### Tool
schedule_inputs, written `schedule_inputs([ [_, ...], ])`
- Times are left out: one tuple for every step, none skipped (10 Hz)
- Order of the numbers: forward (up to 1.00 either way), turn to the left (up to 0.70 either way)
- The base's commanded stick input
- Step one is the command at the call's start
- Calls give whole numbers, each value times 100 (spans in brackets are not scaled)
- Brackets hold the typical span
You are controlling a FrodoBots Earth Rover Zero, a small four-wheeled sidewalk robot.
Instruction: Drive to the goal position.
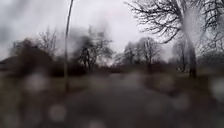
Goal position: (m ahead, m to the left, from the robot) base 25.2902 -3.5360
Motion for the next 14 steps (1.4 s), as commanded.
schedule_inputs([
  [85,0],
  [85,0],
  [85,0],
  [85,0],
  [85,0],
  [85,0],
  [85,0],
  [85,0],
  [85,0],
  [85,0],
  [85,0],
  [85,0],
  [85,0],
  [85,0],
])
